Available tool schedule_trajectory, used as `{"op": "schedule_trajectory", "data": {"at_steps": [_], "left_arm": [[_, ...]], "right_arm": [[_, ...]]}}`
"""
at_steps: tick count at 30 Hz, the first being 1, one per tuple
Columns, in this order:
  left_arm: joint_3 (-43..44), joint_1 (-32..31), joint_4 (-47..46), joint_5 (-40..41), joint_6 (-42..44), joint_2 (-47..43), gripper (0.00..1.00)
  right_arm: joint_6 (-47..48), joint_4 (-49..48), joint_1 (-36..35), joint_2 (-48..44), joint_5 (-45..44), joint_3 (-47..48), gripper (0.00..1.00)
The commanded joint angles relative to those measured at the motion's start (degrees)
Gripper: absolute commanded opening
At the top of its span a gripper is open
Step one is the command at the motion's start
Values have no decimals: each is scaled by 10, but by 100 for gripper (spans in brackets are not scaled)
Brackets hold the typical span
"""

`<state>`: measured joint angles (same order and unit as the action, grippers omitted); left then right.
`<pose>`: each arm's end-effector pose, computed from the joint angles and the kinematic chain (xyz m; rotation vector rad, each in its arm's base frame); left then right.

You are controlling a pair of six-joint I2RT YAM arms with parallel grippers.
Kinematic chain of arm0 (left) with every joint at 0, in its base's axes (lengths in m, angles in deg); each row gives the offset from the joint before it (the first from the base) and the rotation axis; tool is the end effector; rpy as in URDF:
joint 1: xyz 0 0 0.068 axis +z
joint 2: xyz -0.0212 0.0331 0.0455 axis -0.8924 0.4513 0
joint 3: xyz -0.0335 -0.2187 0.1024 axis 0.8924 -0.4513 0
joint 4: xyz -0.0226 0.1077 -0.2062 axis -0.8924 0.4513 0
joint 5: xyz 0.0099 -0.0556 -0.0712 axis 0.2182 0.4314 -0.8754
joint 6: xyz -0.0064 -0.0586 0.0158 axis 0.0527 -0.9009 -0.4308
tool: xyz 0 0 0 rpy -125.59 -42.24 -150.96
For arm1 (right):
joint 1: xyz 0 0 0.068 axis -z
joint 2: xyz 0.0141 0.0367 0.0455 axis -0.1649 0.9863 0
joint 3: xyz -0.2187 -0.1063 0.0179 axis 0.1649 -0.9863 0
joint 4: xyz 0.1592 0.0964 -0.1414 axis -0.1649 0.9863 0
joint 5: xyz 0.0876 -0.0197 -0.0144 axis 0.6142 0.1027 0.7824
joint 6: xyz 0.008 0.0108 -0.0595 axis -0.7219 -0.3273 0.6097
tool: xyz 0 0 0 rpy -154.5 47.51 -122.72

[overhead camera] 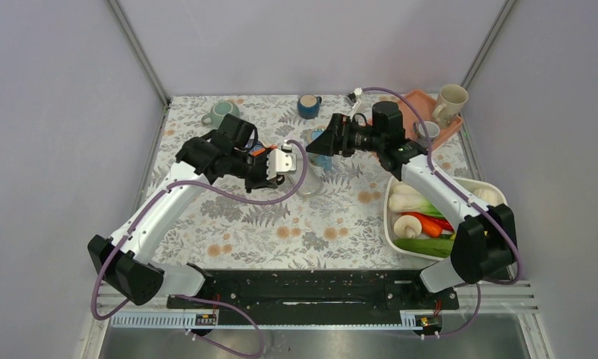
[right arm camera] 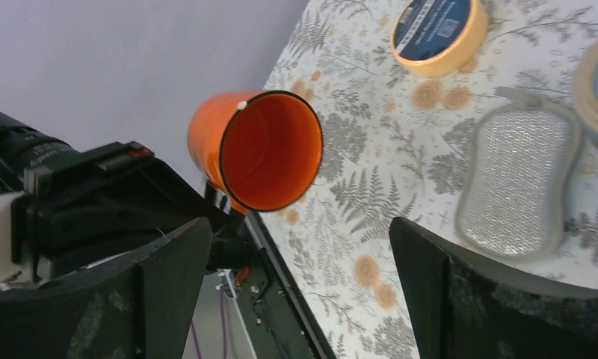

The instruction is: Turn the mug right side up

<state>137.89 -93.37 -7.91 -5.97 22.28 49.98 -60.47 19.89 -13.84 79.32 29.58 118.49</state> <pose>0.1917 -0.1404 0.3265 1.7133 1.6888 -0.5685 0.2818 0.1544 0.3099 -0.4169 1.9967 1.2899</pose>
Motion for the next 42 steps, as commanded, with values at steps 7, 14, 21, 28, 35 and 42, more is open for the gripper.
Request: {"op": "schedule_trajectory", "data": {"at_steps": [7,14,21,28,35,42], "left_arm": [[-20,-36,-94,4,49,-37,0],[-37,-43,-129,6,37,-48,0],[-54,-45,-144,21,34,-70,0],[-77,-44,-167,20,-71,-129,86],[-160,-40,-275,93,-264,-230,99],[-274,-14,-351,189,-387,-294,99]], "right_arm": [[-171,-178,-81,87,55,51,99],[-226,-255,-134,149,123,90,80],[-210,-251,-138,153,130,97,0],[97,129,-90,67,-5,184,0],[301,398,-32,33,-157,337,0],[520,497,56,104,-343,413,0]]}}
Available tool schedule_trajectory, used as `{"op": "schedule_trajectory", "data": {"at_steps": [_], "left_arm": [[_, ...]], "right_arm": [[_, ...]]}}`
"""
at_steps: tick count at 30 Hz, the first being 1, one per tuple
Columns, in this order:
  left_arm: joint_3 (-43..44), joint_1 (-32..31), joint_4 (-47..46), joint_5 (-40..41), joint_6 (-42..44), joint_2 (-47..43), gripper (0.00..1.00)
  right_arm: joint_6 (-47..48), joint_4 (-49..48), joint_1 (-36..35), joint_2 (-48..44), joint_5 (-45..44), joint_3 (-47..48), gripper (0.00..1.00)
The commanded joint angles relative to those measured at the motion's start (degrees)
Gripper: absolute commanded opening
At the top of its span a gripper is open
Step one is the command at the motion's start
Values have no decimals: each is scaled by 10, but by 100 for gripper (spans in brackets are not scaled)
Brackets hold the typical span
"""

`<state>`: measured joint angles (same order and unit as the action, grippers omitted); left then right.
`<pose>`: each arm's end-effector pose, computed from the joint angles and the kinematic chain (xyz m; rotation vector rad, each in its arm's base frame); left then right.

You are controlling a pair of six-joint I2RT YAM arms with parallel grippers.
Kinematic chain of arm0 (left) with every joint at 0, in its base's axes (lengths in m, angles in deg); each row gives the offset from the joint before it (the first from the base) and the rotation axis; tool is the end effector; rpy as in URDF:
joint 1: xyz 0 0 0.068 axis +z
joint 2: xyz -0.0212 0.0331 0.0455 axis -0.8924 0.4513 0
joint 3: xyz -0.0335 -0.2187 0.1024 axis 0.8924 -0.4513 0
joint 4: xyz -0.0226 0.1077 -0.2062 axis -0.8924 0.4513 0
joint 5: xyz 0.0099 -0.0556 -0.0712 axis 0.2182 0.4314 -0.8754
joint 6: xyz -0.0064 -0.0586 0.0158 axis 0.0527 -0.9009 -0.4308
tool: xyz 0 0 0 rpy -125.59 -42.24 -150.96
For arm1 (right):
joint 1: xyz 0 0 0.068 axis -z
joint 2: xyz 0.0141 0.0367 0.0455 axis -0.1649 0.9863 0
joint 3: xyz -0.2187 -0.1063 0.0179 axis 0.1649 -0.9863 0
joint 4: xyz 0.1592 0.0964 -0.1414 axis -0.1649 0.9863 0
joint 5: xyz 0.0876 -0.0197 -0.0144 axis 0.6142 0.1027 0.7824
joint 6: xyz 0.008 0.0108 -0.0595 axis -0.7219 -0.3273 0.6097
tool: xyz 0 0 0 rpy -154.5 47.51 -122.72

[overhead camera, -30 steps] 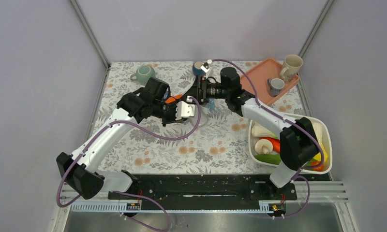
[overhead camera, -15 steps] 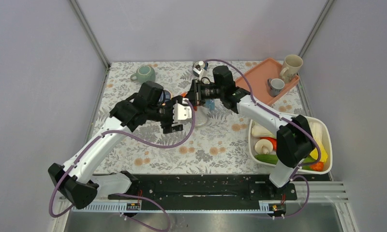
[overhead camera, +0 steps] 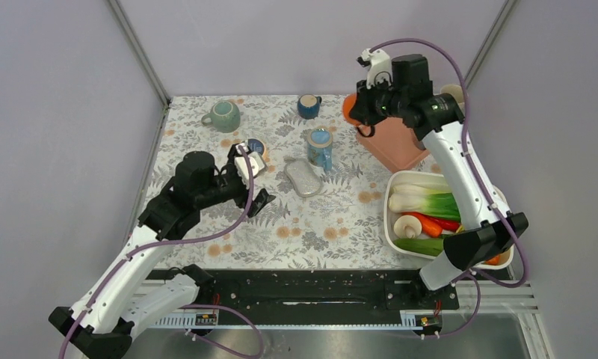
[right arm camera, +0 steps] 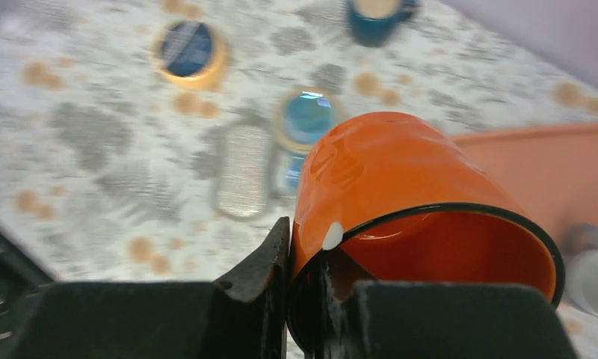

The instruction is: Turn the mug right side up

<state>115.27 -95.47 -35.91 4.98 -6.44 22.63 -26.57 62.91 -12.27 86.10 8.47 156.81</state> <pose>0.1384 -0.1079 0.3397 1.1062 1.6270 -0.5017 0.2848 0.1307 0.4042 -0.6814 2.0065 0.5551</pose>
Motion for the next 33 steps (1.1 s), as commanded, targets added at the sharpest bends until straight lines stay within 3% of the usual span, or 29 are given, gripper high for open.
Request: {"op": "schedule_trajectory", "data": {"at_steps": [1,6,14,23,33], "left_arm": [[-60,7,-71,94,-109,-25,99],[-116,16,-84,177,-138,-51,99],[-166,35,-96,186,-154,-52,99],[-158,54,-101,175,-135,-21,99],[-152,60,-101,182,-125,3,99]], "right_arm": [[209,73,48,54,-144,36,0],[304,121,85,146,-189,88,0],[334,171,124,280,-198,168,0],[345,154,153,344,-197,168,0],[363,110,181,349,-176,85,0]]}}
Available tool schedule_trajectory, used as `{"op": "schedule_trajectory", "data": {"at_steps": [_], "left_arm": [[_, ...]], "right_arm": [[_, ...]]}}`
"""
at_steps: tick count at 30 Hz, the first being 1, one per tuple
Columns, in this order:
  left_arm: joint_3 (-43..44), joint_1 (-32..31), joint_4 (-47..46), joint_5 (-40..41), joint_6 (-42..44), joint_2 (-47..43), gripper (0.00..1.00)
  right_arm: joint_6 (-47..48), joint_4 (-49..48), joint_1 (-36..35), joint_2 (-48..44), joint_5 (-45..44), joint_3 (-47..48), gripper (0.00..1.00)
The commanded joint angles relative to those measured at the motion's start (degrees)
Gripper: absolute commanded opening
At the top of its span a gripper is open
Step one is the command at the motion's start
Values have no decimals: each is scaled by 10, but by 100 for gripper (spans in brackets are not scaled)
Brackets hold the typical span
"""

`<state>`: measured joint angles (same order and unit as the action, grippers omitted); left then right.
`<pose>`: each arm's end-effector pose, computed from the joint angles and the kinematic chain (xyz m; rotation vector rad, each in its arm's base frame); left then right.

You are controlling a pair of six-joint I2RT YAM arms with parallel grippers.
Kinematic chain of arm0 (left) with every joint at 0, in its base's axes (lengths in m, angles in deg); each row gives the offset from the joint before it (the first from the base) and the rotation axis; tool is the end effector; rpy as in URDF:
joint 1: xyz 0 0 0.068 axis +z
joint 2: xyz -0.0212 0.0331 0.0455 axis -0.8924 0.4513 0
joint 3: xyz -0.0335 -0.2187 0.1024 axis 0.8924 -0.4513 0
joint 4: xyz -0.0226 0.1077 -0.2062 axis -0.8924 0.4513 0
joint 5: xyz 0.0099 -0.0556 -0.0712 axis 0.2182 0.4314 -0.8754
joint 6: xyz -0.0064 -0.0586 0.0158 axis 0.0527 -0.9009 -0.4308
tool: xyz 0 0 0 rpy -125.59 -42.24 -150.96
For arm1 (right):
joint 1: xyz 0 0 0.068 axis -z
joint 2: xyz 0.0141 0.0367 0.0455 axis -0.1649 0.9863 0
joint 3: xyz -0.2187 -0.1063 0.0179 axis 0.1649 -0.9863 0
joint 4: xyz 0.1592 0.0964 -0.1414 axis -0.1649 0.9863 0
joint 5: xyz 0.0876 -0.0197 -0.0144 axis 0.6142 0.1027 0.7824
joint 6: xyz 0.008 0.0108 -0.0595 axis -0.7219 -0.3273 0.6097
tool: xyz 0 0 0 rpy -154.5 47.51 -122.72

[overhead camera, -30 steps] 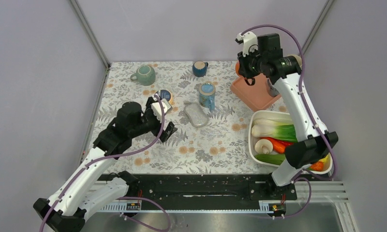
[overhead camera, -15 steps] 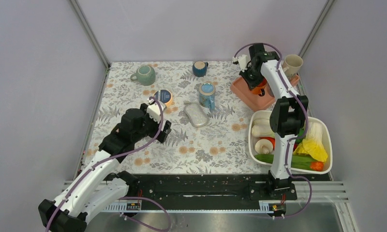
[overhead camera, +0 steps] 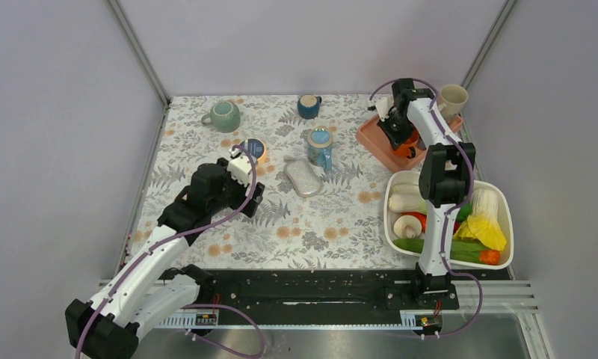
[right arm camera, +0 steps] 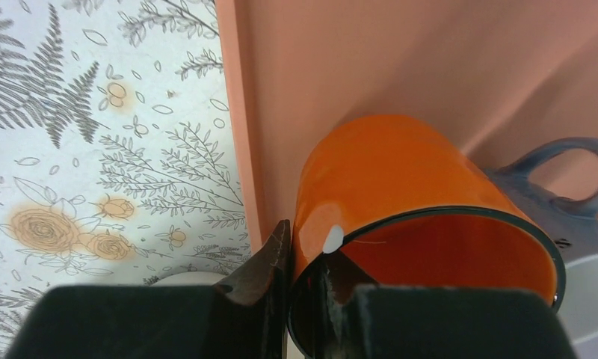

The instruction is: Turn the mug right side up

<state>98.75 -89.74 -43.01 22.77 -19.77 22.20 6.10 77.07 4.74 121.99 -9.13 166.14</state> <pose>0.1651 -0.0864 0.2609 0.6751 2.0215 -0.2694 0.4177 0.0369 0.2075 -1.0098 2.6298 -0.0652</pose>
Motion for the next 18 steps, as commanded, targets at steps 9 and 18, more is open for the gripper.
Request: {"op": "schedule_trajectory", "data": {"at_steps": [9,18], "left_arm": [[29,3,-26,1,27,27,99],[41,4,-22,-9,34,38,99]], "right_arm": [[48,-65,24,-10,15,-44,10],[42,-70,26,-18,6,-39,34]]}}
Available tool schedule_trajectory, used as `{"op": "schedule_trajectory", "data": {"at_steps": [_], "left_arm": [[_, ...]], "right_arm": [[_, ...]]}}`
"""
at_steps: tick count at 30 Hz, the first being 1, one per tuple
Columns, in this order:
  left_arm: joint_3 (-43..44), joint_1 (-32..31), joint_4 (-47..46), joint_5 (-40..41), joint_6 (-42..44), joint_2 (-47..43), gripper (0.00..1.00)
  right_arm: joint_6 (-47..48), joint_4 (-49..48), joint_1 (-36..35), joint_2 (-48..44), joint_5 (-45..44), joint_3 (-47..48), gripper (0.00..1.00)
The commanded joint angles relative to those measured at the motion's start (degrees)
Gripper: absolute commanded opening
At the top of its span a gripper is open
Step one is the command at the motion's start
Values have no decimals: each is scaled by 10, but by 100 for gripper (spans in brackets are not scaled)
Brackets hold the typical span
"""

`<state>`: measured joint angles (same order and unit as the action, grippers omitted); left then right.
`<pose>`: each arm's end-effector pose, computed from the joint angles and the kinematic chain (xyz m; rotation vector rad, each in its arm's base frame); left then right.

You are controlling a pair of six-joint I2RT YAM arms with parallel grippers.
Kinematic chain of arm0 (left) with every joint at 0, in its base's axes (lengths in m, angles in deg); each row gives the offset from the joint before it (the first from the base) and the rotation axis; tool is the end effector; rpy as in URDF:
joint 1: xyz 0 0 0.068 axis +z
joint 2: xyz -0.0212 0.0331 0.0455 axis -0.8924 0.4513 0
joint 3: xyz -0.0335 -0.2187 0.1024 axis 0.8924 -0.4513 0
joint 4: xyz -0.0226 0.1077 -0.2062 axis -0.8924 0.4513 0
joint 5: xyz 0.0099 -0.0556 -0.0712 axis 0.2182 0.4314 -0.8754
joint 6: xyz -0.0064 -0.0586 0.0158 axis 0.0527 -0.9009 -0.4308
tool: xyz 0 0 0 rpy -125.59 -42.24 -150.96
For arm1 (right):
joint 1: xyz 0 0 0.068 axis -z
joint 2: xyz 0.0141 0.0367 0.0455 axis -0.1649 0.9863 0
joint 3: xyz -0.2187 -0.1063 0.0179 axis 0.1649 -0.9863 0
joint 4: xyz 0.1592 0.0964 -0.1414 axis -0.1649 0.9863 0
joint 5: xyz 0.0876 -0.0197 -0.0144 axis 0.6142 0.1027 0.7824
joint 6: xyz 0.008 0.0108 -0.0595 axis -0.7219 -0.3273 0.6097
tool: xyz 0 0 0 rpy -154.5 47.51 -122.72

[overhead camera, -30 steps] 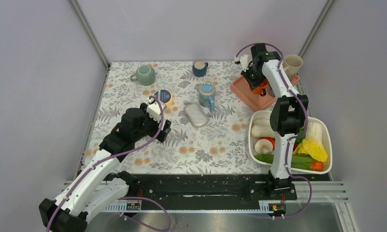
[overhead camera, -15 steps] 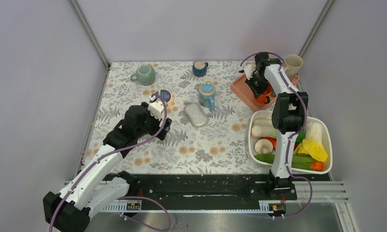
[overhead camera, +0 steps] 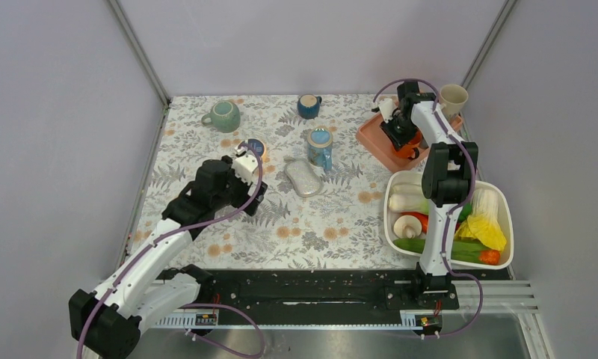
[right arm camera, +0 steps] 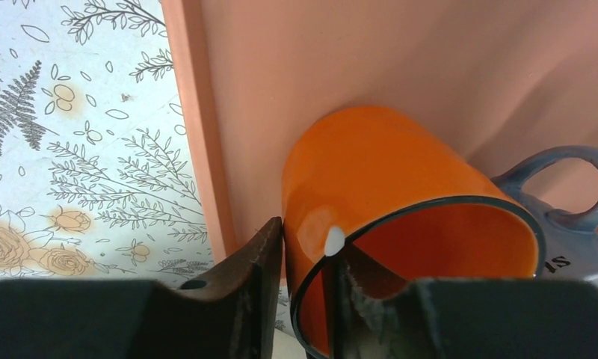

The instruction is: Turn the mug right side up

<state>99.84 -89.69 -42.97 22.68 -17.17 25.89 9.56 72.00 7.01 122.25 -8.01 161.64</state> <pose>0.1740 -0.0908 0.2559 0.7333 2.0478 -0.2401 0.4210 0.0213 0.1886 -1.0383 2.6094 -0.0644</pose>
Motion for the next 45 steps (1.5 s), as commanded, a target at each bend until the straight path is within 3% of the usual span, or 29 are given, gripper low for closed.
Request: {"op": "schedule_trajectory", "data": {"at_steps": [1,9,11,13,16,24,30,40,42,44,45], "left_arm": [[30,3,-22,-10,9,2,99],[40,3,7,-44,52,18,99],[56,4,22,-45,50,34,99],[76,10,27,-40,29,53,99],[91,19,15,-27,-16,75,99],[79,28,-23,3,-102,69,99],[64,28,-28,8,-104,48,99],[59,28,-34,12,-96,30,99],[60,28,-35,11,-93,29,99],[60,28,-35,10,-91,28,99],[59,28,-36,8,-90,28,99]], "right_arm": [[7,-19,3,-24,-4,6,37],[-44,-1,-9,-60,-14,53,66],[-78,0,-23,-78,-33,74,88],[-117,0,-42,-98,-35,86,97],[-182,-23,-82,-140,-34,60,99],[-282,-246,-265,-252,-34,-217,100],[-437,-318,-289,-209,-104,-243,94],[-463,-353,-289,-87,-127,-195,76],[-464,-358,-289,-81,-133,-187,65],[-463,-362,-289,-78,-132,-182,44],[-463,-362,-289,-80,-130,-182,27]]}}
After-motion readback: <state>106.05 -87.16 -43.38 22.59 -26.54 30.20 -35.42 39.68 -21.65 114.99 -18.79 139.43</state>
